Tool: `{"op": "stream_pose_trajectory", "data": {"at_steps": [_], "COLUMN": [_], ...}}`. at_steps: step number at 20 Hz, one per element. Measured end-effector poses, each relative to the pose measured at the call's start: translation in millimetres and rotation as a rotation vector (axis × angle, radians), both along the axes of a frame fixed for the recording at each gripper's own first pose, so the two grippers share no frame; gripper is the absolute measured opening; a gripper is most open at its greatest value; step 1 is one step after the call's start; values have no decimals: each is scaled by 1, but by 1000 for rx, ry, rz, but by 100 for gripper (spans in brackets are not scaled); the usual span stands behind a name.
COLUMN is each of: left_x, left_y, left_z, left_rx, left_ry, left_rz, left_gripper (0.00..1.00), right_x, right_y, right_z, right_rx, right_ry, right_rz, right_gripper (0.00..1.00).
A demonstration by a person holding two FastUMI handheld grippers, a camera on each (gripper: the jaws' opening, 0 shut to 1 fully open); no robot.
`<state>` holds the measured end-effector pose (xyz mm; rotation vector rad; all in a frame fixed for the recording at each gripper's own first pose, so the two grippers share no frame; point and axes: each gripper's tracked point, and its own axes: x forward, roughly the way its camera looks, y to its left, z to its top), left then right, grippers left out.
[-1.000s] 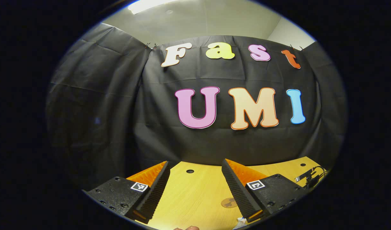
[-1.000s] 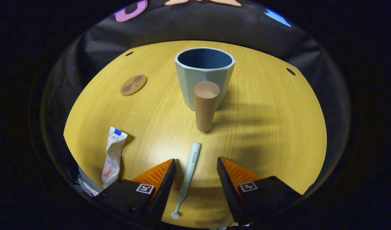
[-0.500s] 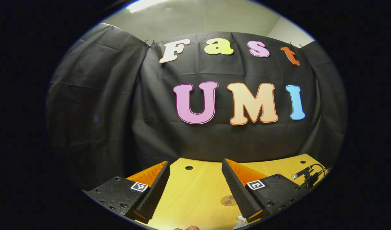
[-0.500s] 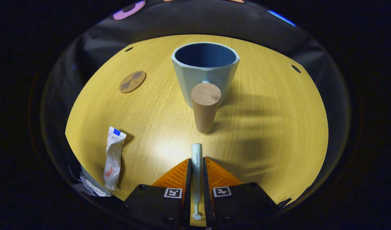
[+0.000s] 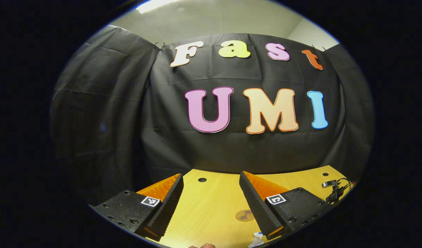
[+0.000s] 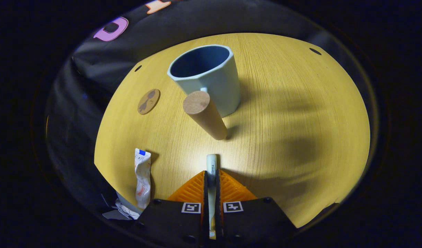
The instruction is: Put the toothbrush and toothpaste on the desktop into the cup, then pick up the cup and place it on the coaster on the desktop.
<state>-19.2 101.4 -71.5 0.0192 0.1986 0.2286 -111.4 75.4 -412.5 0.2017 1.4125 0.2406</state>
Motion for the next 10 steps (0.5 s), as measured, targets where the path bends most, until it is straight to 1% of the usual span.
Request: {"op": "stream_pose_trajectory", "data": {"at_steps": [1,2,3,4,5,6,10], "left_x": [0,0,0,0,1,1,2], "left_y": [-1,-2,-3,-5,-7,-8,-19], "left_z": [-1,-1,-2,-3,-5,-5,-9], "left_rx": [0,-3,-8,-13,-17,-19,-28], "left_ry": [4,8,10,14,20,23,34], "left_rz": [-1,-2,-2,-2,-3,-4,-18], "left_gripper": [95,100,100,96,96,96,96], "right_x": [3,4,8,10,14,18,53], "right_y": [1,3,7,10,13,16,19], "right_z": [6,15,21,27,33,41,79], "right_rx": [17,37,59,81,99,121,175], "right_ry": [-26,-43,-66,-85,-106,-128,-289], "right_rz": [-6,-4,-9,-11,-15,-17,-21], "right_gripper": [7,9,9,9,7,9,9]}}
